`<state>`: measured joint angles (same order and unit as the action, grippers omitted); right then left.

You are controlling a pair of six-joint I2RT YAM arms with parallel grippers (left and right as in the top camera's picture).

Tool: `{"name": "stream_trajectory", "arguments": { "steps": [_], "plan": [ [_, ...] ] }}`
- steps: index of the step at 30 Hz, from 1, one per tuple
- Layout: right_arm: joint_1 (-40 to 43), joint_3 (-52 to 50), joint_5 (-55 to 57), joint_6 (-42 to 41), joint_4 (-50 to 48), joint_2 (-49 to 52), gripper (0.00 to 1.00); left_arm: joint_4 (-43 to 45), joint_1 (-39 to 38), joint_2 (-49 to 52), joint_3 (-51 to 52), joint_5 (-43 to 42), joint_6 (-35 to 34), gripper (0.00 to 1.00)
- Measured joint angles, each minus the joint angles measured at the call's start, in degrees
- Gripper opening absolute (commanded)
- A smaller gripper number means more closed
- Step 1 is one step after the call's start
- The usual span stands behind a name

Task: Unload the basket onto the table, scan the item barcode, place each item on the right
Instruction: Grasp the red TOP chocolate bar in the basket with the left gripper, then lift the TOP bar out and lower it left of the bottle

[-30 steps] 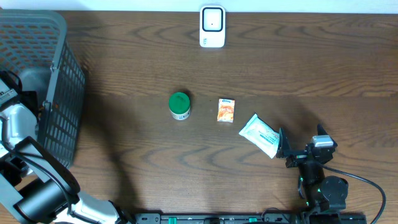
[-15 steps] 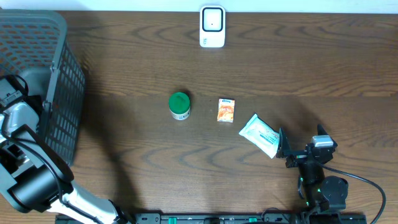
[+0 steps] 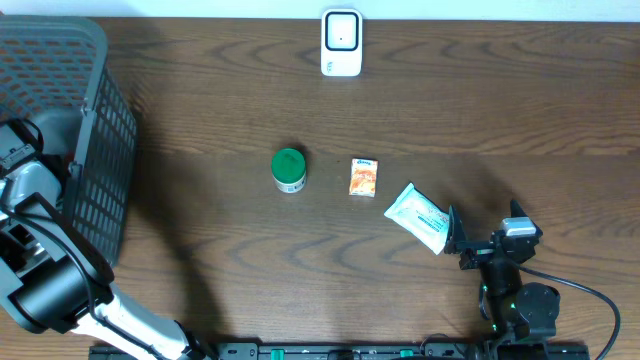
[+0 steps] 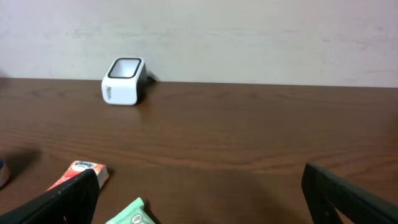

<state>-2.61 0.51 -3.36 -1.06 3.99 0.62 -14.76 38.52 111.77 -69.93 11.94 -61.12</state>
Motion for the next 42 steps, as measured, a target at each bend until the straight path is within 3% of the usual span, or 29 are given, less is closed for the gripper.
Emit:
{"name": "stream_trajectory", "arguments": {
  "steps": [9, 25, 31, 33, 38, 42],
  "plan": [
    [0.0, 0.0, 0.0, 0.0, 0.0, 0.0, 0.99, -4.6, 0.2, -7.0, 1.6, -8.9, -0.2, 0.07],
    [0.0, 0.0, 0.0, 0.0, 0.0, 0.0, 0.99, -4.6, -2.6, -53.4, 2.0, -17.1, -0.8, 0.07],
    [0.0, 0.0, 0.0, 0.0, 0.0, 0.0, 0.99, -8.2, -15.1, -57.2, 2.0, -25.4, 0.6, 0.07],
    [0.0, 0.0, 0.0, 0.0, 0.0, 0.0, 0.99, -11.3, -22.6, -55.8, 2.0, -26.7, 3.1, 0.07],
    [0.0, 0.0, 0.0, 0.0, 0.0, 0.0, 0.99, -15.4, -38.9, -47.3, 2.0, -24.2, 10.2, 0.07],
    [0.0, 0.0, 0.0, 0.0, 0.0, 0.0, 0.99, -17.8, -47.7, -39.1, 2.0, -19.3, 14.8, 0.07]
  ]
}}
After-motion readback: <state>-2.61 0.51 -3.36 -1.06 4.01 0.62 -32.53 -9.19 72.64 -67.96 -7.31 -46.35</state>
